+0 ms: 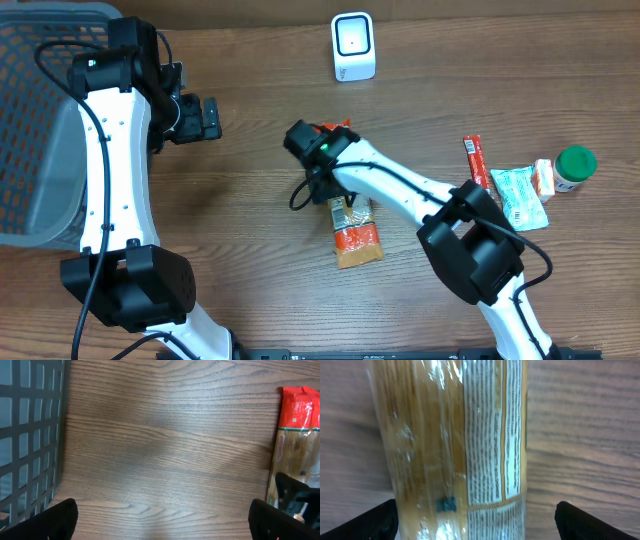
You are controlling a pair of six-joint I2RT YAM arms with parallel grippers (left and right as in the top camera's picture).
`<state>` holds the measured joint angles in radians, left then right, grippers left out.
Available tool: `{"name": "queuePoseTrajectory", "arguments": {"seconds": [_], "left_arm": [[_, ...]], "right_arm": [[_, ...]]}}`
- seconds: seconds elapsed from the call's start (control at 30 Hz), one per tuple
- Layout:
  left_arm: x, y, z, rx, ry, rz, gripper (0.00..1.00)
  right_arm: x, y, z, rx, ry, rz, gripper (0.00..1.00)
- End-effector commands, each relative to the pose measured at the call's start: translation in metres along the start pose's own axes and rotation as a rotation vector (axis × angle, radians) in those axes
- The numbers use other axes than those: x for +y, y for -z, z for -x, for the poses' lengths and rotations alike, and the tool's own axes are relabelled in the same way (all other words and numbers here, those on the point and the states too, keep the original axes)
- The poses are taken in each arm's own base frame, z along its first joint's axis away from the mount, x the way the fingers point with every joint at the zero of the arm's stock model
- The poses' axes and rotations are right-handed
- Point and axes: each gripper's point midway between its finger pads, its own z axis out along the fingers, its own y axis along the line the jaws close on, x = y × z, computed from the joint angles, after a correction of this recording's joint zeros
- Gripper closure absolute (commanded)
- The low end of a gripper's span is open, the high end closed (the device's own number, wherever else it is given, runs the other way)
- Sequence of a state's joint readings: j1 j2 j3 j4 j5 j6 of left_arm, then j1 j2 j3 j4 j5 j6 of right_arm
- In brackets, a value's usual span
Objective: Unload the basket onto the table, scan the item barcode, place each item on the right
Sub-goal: 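Lower the right gripper and close on the spaghetti package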
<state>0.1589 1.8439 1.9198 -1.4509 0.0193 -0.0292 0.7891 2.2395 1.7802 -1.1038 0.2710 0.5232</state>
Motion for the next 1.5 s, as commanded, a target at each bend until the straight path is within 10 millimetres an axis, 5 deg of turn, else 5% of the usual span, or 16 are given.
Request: {"name": "queuePoseTrajectory", "arguments": {"seconds": [0.0, 0.27, 0.43, 0.63, 0.8, 1.03, 1.37, 1.47], "left_arm": [[-0.002, 0.014, 0.003, -0.043, -0.010, -0.005, 0.00], [-0.002, 0.014, 0.003, -0.043, -0.010, -0.005, 0.00], [-0.002, 0.014, 0.003, -0.043, -0.010, -0.005, 0.00], [-0.002, 0.014, 0.003, -0.043, -0.010, -0.005, 0.00], [-0.002, 0.014, 0.003, -0.043, -0.010, -0.005, 0.00], [-0.002, 0.014, 0.003, -0.043, -0.010, -0.005, 0.00], [-0.002, 0.014, 0.003, -0.043, -0.010, -0.005, 0.00], [-0.002, 0.014, 0.003, -0.043, -0.010, -0.005, 0.00]], "right_arm": [[-0.008, 0.013, -0.005, 0.074, 0.064, 0.100, 0.00], [-0.018, 0.010, -0.010, 0.139, 0.034, 0.128, 0.00], [0.002, 0.013, -0.020, 0.167, 0.241, 0.249, 0.00], [-0.002, 0.012, -0.020, 0.154, 0.321, 0.220, 0.00], [-0.002, 0.004, -0.007, 0.090, 0.310, 0.187, 0.00], [0.005, -0.015, -0.014, 0.112, 0.271, 0.179, 0.00], [0.006, -0.019, -0.015, 0.107, 0.270, 0.183, 0.22], [0.010, -0.018, -0.014, 0.103, 0.268, 0.207, 0.17]]}}
